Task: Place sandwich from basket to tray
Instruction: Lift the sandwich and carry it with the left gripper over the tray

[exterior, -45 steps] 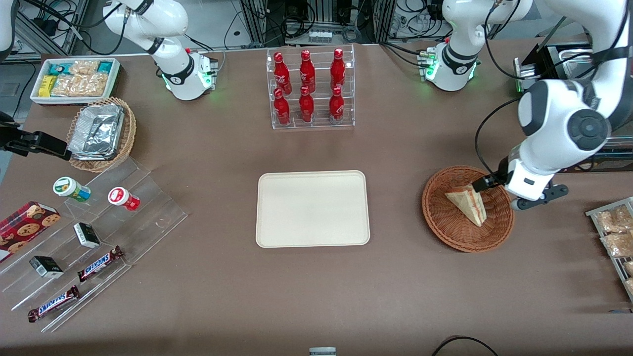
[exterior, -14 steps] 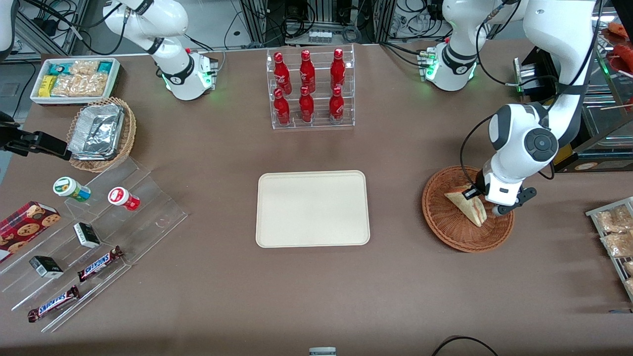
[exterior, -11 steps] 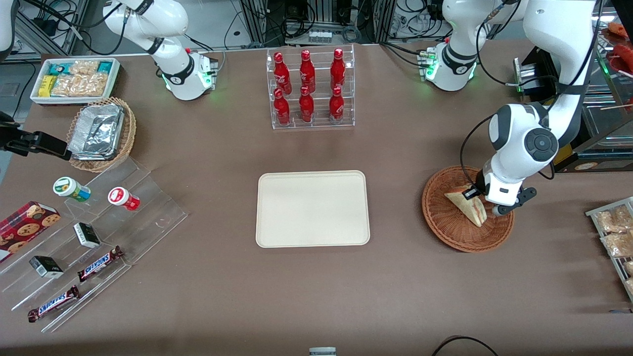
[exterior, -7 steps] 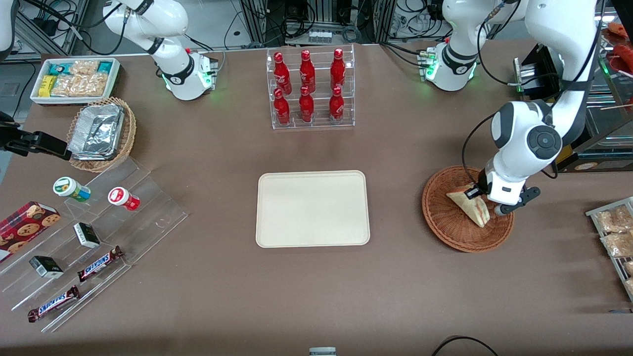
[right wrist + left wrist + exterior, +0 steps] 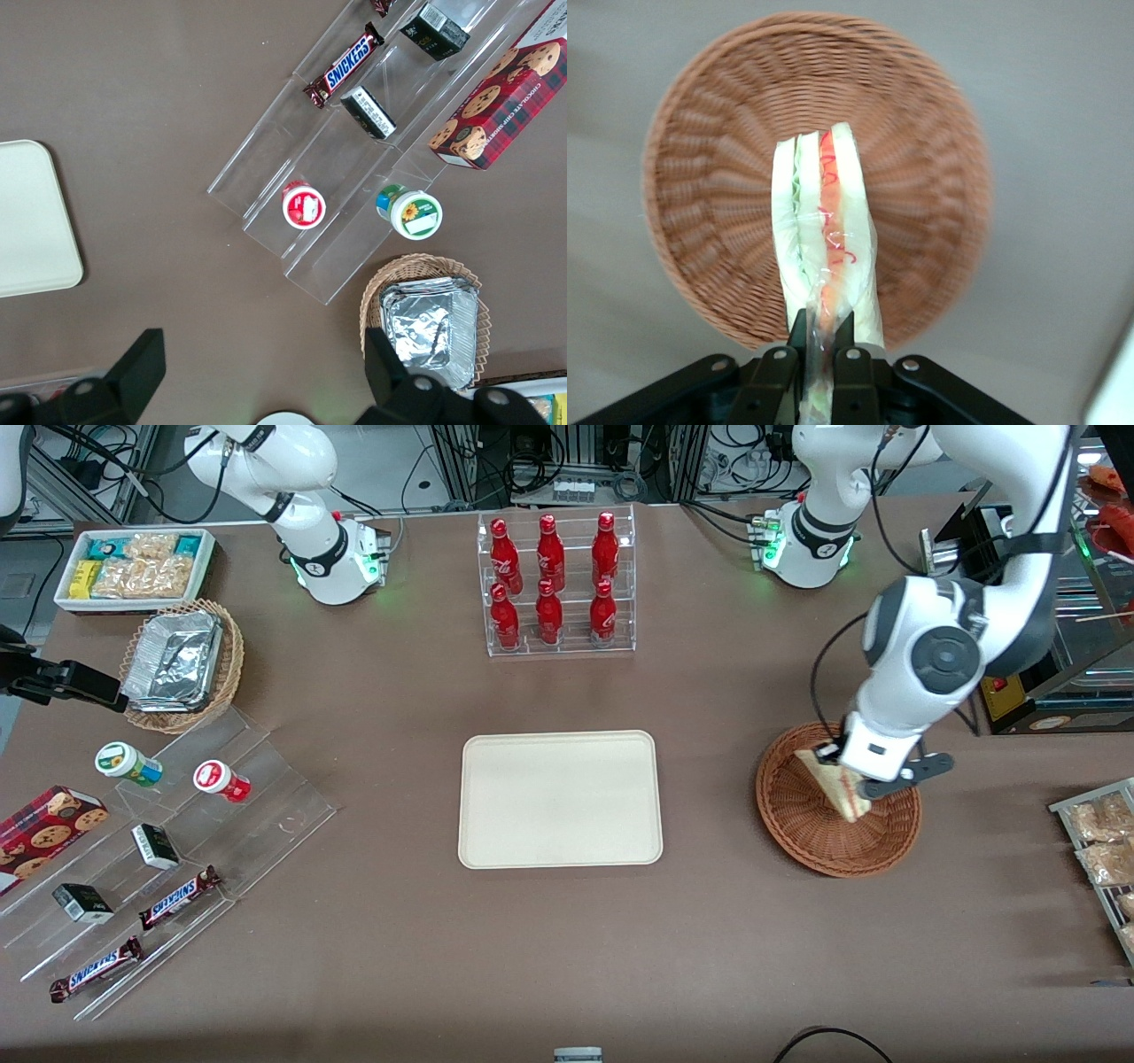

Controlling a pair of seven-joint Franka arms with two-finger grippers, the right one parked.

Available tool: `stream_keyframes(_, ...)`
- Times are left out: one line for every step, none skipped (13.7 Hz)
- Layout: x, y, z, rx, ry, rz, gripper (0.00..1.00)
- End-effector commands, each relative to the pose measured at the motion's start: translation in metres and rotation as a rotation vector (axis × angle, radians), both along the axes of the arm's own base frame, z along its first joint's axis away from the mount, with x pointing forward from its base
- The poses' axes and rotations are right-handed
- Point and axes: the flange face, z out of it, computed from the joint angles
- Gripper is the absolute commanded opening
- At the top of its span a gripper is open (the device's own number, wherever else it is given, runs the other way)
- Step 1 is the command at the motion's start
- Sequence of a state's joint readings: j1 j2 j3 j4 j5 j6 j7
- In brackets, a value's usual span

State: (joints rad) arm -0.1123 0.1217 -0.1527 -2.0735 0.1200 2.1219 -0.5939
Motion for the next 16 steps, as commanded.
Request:
stream_keyframes(0.000, -0.052, 0.019, -0.012, -0.014, -0.120, 0.00)
stream_keyframes(-0.001, -0.072, 0.021, -0.035, -0.016, -0.142, 0.00)
stream_keyframes(-0.002, -0.098, 0.025, -0.065, -0.020, -0.167, 0.00)
stream_keyframes(-0.003, -0.120, 0.023, -0.089, -0.016, -0.186, 0.00)
stream_keyframes(-0.003, -0.145, 0.020, -0.116, -0.009, -0.205, 0.00)
stream_keyframes(-0.005, -0.169, 0.013, -0.137, 0.004, -0.220, 0.00)
stream_keyframes(-0.007, -0.193, 0.007, -0.157, 0.014, -0.237, 0.00)
stream_keyframes(-0.010, -0.213, 0.003, -0.176, 0.019, -0.246, 0.00)
stream_keyframes(-0.010, -0.227, 0.000, -0.186, 0.021, -0.242, 0.00)
stream_keyframes(-0.009, -0.242, -0.004, -0.194, 0.021, -0.247, 0.00)
stream_keyframes(-0.005, -0.255, -0.009, -0.202, 0.021, -0.246, 0.00)
stream_keyframes(-0.006, -0.270, -0.015, -0.207, 0.024, -0.242, 0.00)
stream_keyframes(-0.006, -0.286, -0.022, -0.214, 0.024, -0.239, 0.00)
stream_keyframes(-0.005, -0.297, -0.031, -0.217, 0.028, -0.247, 0.00)
stream_keyframes(0.000, -0.301, -0.042, -0.221, 0.025, -0.250, 0.00)
stream_keyframes(0.002, -0.305, -0.051, -0.231, 0.014, -0.262, 0.00)
